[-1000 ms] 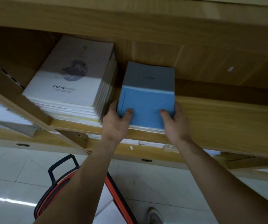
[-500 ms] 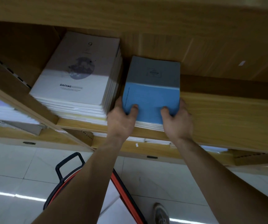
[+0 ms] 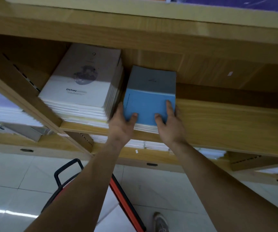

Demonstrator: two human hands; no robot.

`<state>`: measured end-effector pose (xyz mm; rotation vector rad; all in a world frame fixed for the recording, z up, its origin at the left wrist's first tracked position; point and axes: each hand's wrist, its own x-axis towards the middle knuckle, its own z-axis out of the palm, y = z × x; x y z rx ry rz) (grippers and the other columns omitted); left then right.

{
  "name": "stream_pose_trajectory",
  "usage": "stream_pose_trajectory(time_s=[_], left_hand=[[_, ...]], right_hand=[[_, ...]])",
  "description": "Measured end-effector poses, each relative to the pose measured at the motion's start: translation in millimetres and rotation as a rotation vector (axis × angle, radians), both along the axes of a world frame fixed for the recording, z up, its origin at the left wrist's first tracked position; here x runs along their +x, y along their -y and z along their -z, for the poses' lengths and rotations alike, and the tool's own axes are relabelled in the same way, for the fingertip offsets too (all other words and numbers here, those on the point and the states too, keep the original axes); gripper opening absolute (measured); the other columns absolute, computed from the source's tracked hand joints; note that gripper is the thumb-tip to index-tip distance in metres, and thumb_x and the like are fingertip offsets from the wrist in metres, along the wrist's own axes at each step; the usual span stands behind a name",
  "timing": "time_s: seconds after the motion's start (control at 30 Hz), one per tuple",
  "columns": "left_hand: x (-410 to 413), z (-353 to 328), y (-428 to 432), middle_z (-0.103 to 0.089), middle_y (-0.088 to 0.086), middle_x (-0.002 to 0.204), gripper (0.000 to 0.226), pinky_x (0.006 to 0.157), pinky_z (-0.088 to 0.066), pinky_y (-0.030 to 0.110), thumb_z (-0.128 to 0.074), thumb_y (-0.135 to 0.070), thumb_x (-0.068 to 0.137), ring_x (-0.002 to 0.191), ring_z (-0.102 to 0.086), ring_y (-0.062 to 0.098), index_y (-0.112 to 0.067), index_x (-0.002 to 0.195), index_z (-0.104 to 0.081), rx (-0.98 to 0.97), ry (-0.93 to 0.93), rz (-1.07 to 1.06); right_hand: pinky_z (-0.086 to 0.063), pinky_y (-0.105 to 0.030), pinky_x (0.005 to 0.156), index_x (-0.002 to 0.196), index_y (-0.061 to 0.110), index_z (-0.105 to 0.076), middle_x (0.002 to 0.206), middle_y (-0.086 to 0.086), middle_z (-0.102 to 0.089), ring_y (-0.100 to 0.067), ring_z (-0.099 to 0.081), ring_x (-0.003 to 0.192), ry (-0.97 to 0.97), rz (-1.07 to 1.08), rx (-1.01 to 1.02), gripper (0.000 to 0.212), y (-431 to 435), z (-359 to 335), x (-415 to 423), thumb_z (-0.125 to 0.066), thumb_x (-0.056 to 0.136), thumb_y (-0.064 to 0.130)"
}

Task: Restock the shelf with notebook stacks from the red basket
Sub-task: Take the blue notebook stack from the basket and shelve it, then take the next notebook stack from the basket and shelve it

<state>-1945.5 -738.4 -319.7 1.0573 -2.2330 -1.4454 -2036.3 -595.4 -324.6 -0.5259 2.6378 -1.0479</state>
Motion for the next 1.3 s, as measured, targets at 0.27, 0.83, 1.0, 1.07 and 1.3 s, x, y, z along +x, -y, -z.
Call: stream_pose_trajectory(time_s=[0.27, 0.83, 1.0, 1.07, 1.3], left_hand=[[-8.2, 7.6, 6.7, -0.057, -0.004, 0.135, 0.059, 0.106, -0.047, 0.045, -0.06, -0.047, 0.095, 0.122, -0.056, 0.021, -0.033, 0.147, -0.035, -0.006, 0.024, 0.046], [278.2, 125.0, 8.1, -0.051, 0.013, 0.144, 0.068, 0.101, -0.046, 0.045, -0.064, -0.046, 0.091, 0.128, -0.051, 0.034, -0.011, 0.145, -0.043, -0.143, 0.683, 0.178], [343.6, 204.3, 19.8, -0.046, 0.01, 0.15, 0.076, 0.104, -0.045, 0.047, -0.065, -0.049, 0.089, 0.133, -0.047, 0.033, -0.017, 0.152, -0.035, -0.076, 0.864, 0.102], [361.1, 236.9, 23.6, -0.044, 0.011, 0.151, 0.078, 0.106, -0.043, 0.047, -0.065, -0.049, 0.09, 0.136, -0.043, 0.033, -0.015, 0.152, -0.034, -0.066, 0.928, 0.085], [385.5, 357.7, 43.2, -0.035, 0.01, 0.157, 0.082, 0.108, -0.041, 0.051, -0.064, -0.052, 0.09, 0.141, -0.035, 0.033, -0.016, 0.154, -0.028, -0.094, 0.963, 0.104]], right_hand=[[-0.043, -0.026, 0.095, 0.159, 0.042, -0.011, 0.162, 0.001, -0.02, -0.023, -0.043, 0.135, 0.006, 0.026, 0.002, 0.071, 0.3, 11.0, -18.0, -0.047, 0.1, 0.054], [-0.042, -0.041, 0.108, 0.159, 0.024, -0.019, 0.159, -0.003, -0.026, -0.025, -0.029, 0.143, 0.0, -0.313, 0.518, 0.082, -43.6, 94.2, 189.8, -0.05, 0.093, 0.061], [-0.04, -0.043, 0.106, 0.157, 0.019, -0.024, 0.156, -0.007, -0.033, -0.03, -0.034, 0.138, 0.058, -0.521, 0.594, 0.08, -2.4, 185.2, 235.6, -0.052, 0.093, 0.058], [-0.042, -0.043, 0.101, 0.155, 0.018, -0.028, 0.152, -0.009, -0.037, -0.031, -0.038, 0.135, 0.066, -0.592, 0.591, 0.079, 10.5, 222.4, 255.2, -0.056, 0.092, 0.056], [-0.039, -0.043, 0.11, 0.156, 0.017, -0.029, 0.156, -0.007, -0.035, -0.031, -0.036, 0.14, 0.067, -0.827, 0.586, 0.08, 30.6, 354.3, 308.7, -0.058, 0.092, 0.055]])
